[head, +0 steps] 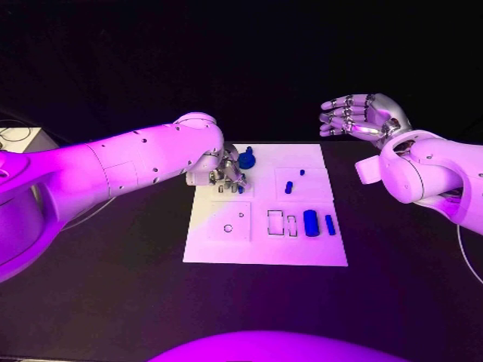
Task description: Assemble the parts on the task board
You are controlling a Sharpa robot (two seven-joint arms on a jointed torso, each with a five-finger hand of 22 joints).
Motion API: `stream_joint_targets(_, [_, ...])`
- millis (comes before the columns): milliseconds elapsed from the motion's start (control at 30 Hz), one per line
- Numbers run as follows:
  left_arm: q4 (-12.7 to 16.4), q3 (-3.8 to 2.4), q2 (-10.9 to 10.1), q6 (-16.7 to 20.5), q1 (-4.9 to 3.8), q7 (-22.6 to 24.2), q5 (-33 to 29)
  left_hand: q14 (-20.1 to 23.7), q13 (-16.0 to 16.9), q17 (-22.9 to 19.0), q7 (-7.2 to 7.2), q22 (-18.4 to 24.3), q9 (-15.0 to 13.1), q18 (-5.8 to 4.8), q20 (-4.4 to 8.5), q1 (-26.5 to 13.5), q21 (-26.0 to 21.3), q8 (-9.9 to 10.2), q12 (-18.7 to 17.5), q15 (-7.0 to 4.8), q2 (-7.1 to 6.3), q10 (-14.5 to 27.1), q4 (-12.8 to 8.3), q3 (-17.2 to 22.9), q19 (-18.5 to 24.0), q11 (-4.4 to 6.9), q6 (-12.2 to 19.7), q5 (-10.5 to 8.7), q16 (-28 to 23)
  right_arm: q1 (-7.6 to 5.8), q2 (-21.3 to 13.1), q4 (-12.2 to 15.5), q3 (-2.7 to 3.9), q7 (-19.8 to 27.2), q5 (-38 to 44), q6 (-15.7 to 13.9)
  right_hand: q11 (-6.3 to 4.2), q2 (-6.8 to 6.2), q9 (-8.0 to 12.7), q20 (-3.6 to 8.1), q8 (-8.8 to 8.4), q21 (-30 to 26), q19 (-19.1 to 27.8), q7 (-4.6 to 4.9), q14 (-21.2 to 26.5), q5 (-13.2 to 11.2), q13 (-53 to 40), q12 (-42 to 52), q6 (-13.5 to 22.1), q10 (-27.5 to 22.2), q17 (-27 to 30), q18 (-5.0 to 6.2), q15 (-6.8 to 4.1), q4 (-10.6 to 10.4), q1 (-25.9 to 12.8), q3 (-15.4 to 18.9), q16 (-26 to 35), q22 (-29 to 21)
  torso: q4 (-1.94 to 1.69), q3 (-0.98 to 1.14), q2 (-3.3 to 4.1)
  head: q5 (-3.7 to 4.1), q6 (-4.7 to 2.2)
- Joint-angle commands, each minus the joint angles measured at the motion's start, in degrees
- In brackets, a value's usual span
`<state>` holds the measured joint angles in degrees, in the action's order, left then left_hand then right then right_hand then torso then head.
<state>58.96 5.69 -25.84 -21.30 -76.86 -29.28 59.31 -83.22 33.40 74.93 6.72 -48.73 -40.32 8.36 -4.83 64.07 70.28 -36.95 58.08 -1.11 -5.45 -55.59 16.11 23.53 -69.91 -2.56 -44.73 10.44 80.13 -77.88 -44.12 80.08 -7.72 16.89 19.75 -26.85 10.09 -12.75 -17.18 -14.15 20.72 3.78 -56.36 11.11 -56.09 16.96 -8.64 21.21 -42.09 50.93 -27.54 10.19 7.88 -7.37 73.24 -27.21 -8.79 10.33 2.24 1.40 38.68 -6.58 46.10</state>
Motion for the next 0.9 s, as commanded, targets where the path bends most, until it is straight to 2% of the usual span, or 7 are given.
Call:
stream_joint_targets(33, [-0.16,0.01,0.29,-0.22,0.16,0.41,-0.98,0.27,-0.08,0.98,-0.10,-0.08,-0.16,-0.77,-0.17,0.99,0.01,-0.21,0.21,0.03,0.22,0.53,-0.03,0.62,0.36,0.06,0.30,0.11,0.22,-0.04,0.07,-0.05,0.02,-0.05,-0.16,0.66,0.47,0.34,0.08,-0.14,-0.35,-0.13,0.44,2.83,0.01,0.20,0.11,-0.33,-0.10,0.04,0.11,0.37,0.18,0.10,0.09,0.36,0.26,-0.12,-0.03,0.01,0.03,-0.06,0.07])
stream_joint_targets(233, [-0.22,0.02,0.40,0.50,0.28,0.68,-1.43,0.12,-0.28,1.24,-0.35,-0.54,-0.78,-0.82,-0.03,4.14,0.32,-0.23,0.22,-0.18,1.53,0.54,-1.00,3.36,0.20,0.31,0.40,-0.02,0.47,-0.04,0.11,-0.10,0.01,-0.21,-0.15,0.81,0.47,0.34,0.08,-0.14,-0.35,-0.13,0.44,2.83,0.01,0.20,0.11,-0.33,-0.10,0.04,0.11,0.37,0.18,0.10,0.09,0.36,0.26,-0.12,0.01,0.01,0.00,-0.04,0.23])
stream_joint_targets(433, [-0.12,0.02,0.23,0.88,0.31,1.02,-2.13,0.00,-0.54,1.42,-0.56,-0.99,-1.49,-0.89,0.08,6.06,0.61,-0.48,0.14,-0.33,1.90,0.44,-2.27,6.44,0.07,0.50,0.36,-0.16,0.65,-0.04,0.13,-0.17,-0.01,-0.42,-0.14,1.06,0.49,0.35,0.09,-0.17,-0.37,-0.14,0.50,2.84,0.03,0.21,0.24,-0.36,-0.14,0.06,0.24,0.36,0.21,0.10,0.08,0.38,0.37,-0.27,-0.01,0.04,0.01,-0.01,0.37])
stream_joint_targets(467, [0.01,0.02,0.09,1.18,0.31,1.13,-2.49,-0.06,-0.78,1.48,-0.66,-1.26,-2.20,-0.91,0.22,7.14,0.79,-0.86,-0.04,-0.49,1.89,0.40,-3.63,9.34,-0.01,0.67,0.45,-0.14,0.72,-0.04,0.15,-0.20,-0.02,-0.49,-0.14,1.15,0.49,0.35,0.09,-0.17,-0.37,-0.14,0.50,2.84,0.03,0.21,0.24,-0.36,-0.14,0.06,0.24,0.36,0.21,0.10,0.08,0.38,0.37,-0.27,-0.04,0.02,0.02,0.02,0.40])
stream_joint_targets(533, [0.23,0.02,-0.13,1.61,0.31,1.24,-2.99,-0.22,-1.04,1.72,-0.72,-1.78,-3.34,-0.98,0.34,7.35,1.13,-1.67,-0.20,-0.57,1.41,0.19,-5.16,13.22,-0.21,0.78,0.49,-0.24,0.93,-0.04,0.18,-0.25,-0.04,-0.58,-0.14,1.29,0.50,0.37,0.09,-0.18,-0.37,-0.14,0.52,2.85,0.02,0.22,0.31,-0.38,-0.16,0.07,0.31,0.36,0.22,0.09,0.07,0.39,0.42,-0.35,-0.03,0.02,0.01,-0.01,0.45])
stream_joint_targets(633, [0.82,0.00,-0.73,2.60,0.31,1.30,-3.93,-0.69,-1.22,2.48,-1.10,-3.12,-6.44,-1.21,0.52,5.71,2.00,-4.15,0.08,-0.85,0.06,-0.47,-8.16,20.34,-0.75,1.05,0.68,-0.26,1.55,-0.03,0.23,-0.36,-0.07,-0.77,-0.13,1.57,0.51,0.37,0.09,-0.19,-0.37,-0.14,0.53,2.85,0.02,0.23,0.34,-0.38,-0.18,0.07,0.34,0.36,0.22,0.09,0.06,0.40,0.44,-0.38,-0.04,0.06,-0.01,-0.03,0.49])
stream_joint_targets(900, [3.05,-0.30,-2.90,5.98,0.28,0.94,-5.28,-2.19,-0.87,5.07,-1.60,-5.48,-9.35,-1.56,0.90,1.49,3.53,-6.24,1.61,-1.30,-1.79,-1.47,-12.10,27.44,-1.83,1.57,0.38,0.12,3.60,-0.03,0.21,-0.55,-0.17,-1.18,-0.13,2.20,0.54,0.37,0.12,-0.24,-0.40,-0.15,0.63,2.87,0.06,0.20,0.58,-0.46,-0.20,0.05,0.57,0.36,0.28,0.03,-0.05,0.49,0.63,-0.66,-0.18,0.09,0.00,-0.02,0.62])
